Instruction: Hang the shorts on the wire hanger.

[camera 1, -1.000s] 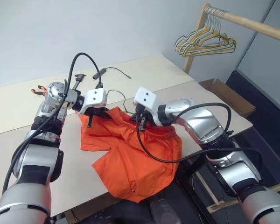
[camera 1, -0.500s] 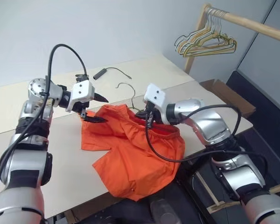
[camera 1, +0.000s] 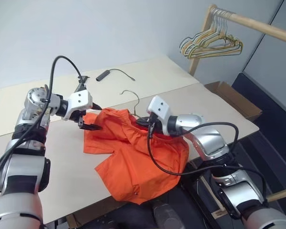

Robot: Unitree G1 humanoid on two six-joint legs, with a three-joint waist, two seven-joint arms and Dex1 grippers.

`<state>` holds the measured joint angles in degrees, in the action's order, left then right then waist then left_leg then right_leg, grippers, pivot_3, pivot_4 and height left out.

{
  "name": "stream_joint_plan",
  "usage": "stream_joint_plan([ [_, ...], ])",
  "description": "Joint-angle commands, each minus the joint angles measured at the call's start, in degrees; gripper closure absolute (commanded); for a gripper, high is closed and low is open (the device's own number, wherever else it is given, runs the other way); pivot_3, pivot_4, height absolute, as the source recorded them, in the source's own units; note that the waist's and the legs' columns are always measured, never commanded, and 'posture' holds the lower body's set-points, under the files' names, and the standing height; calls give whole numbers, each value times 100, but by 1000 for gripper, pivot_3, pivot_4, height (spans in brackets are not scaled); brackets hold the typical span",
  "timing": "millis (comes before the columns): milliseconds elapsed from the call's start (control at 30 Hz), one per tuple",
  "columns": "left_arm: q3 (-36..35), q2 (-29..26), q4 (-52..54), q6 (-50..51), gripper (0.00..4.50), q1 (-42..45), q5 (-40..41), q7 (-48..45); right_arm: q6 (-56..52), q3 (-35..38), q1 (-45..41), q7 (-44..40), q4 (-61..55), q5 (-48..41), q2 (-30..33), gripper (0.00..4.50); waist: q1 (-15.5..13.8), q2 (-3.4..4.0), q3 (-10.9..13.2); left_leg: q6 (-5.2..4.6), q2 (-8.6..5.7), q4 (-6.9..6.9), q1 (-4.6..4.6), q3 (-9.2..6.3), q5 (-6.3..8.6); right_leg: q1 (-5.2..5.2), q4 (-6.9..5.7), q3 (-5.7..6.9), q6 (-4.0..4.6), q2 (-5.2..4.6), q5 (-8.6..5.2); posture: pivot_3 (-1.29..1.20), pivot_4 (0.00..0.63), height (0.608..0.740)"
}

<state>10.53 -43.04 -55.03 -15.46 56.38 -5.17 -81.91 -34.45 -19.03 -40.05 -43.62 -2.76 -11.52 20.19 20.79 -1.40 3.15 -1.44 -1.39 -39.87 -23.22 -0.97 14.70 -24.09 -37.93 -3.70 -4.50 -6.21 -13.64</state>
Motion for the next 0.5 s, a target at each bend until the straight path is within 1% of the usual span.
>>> stream_joint_plan([
  [33,113,118,-319,-262,454,222,-285,445,123,268,-72,-75,-383,-89,75,4500,-4,-1,-1,0,0,0,0,0,0,0,0,0,0,0,0,-253,6,740],
  [67,137,146,-403,-297,650,252,-350,529,111,272,-68,-82,-407,-96,87,4500,-4,-2,-1,0,0,0,0,0,0,1,0,1,0,0,0,-253,6,740],
  [233,199,253,-752,-485,2262,429,-560,810,53,312,-39,-133,-495,-123,174,4500,16,-4,-2,0,0,0,-3,0,0,-1,2,1,0,0,0,-266,6,740],
  [400,133,260,-902,-544,3937,599,-580,804,-33,298,30,-200,-575,-130,267,4500,25,-5,-3,0,0,0,-2,0,0,0,2,2,0,0,0,-266,6,740],
  [467,97,235,-905,-545,4470,644,-540,738,-54,281,57,-218,-589,-119,300,4500,30,-5,-3,0,0,0,-3,1,0,0,3,2,-1,0,0,-267,6,740],
  [500,69,196,-885,-558,4470,672,-513,696,-46,260,80,-223,-576,-94,318,4500,32,-5,-3,0,0,0,-2,1,0,0,3,2,-1,0,0,-267,6,740],
])
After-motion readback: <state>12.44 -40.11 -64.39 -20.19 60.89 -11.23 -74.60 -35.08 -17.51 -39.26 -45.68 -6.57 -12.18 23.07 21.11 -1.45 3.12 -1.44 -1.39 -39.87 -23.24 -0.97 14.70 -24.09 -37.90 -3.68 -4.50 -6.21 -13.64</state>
